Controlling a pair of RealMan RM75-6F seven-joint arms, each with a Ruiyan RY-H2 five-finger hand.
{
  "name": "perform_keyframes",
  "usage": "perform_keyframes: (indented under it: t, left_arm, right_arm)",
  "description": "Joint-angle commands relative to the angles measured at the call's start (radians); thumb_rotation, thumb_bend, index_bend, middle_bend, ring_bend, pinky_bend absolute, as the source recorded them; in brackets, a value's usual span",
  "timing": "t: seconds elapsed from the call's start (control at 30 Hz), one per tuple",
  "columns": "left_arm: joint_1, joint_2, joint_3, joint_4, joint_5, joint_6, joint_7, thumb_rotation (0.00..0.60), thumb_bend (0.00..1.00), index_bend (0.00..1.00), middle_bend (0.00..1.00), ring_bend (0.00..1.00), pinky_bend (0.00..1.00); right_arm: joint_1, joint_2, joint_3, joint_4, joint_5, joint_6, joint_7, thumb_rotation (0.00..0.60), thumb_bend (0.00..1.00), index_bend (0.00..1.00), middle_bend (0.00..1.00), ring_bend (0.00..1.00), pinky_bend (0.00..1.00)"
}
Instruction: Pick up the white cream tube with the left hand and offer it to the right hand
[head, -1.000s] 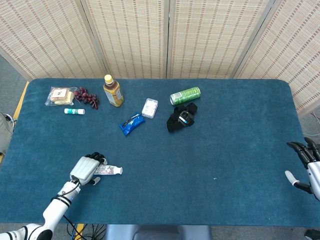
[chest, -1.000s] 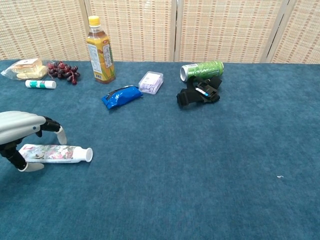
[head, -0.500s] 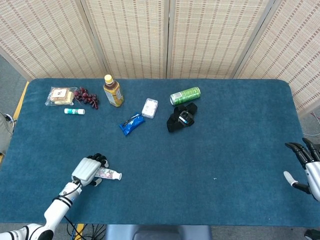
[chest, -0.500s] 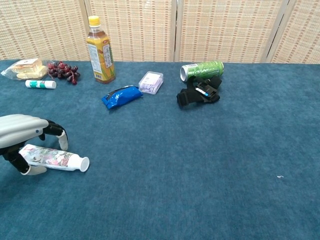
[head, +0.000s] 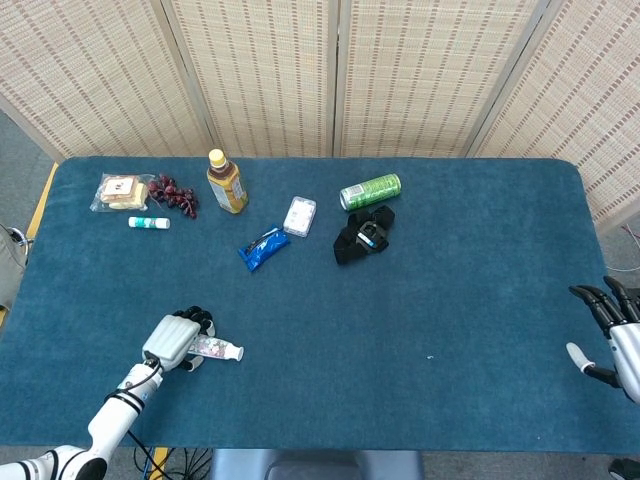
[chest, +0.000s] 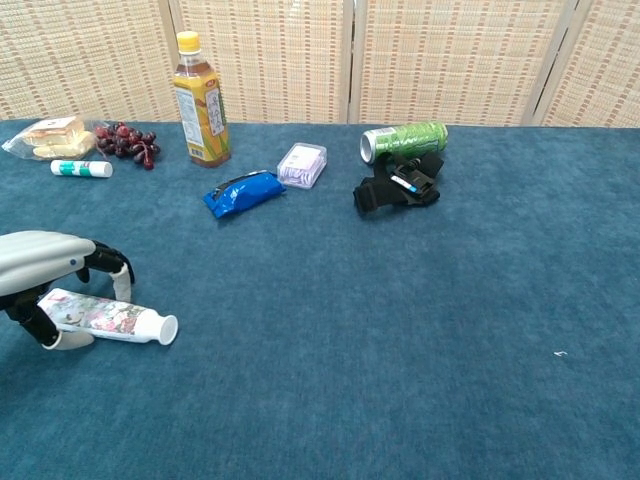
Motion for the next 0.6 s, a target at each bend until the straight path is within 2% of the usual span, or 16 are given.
perform_keyframes:
  t: [0.03, 0.13, 0.33, 0.6]
  left_arm:
    - [0.001, -0.008, -0.002, 0.014, 0.006, 0.005, -0.017, 0.6, 0.22, 0.41, 0.24, 0.14, 0.24]
    - [-0.001, -0.014, -0.003, 0.029, 0.009, 0.005, -0.03, 0.6, 0.23, 0.43, 0.28, 0.15, 0.24]
    - [0.009, -0.031, -0.009, 0.071, 0.058, 0.048, -0.105, 0.6, 0.29, 0.5, 0.42, 0.24, 0.26]
    - [0.007, -0.03, -0.01, 0.104, 0.095, 0.063, -0.161, 0.6, 0.32, 0.53, 0.56, 0.38, 0.38]
  right_arm:
    - [0.001, 0.0, 0.0, -0.002, 0.002, -0.003, -0.003, 0.6, 0.22, 0.18, 0.22, 0.07, 0.17]
    - [0.001, -0.001, 0.0, -0.003, 0.002, -0.003, -0.005, 0.6, 0.22, 0.18, 0.22, 0.07, 0.17]
    - [0.0, 0.0, 0.0, -0.005, 0.001, -0.002, -0.007, 0.6, 0.22, 0.18, 0.22, 0.07, 0.17]
    - [0.008, 0.0, 0.003, -0.004, -0.002, -0.009, -0.008, 0.6, 0.22, 0.18, 0.22, 0.07, 0.17]
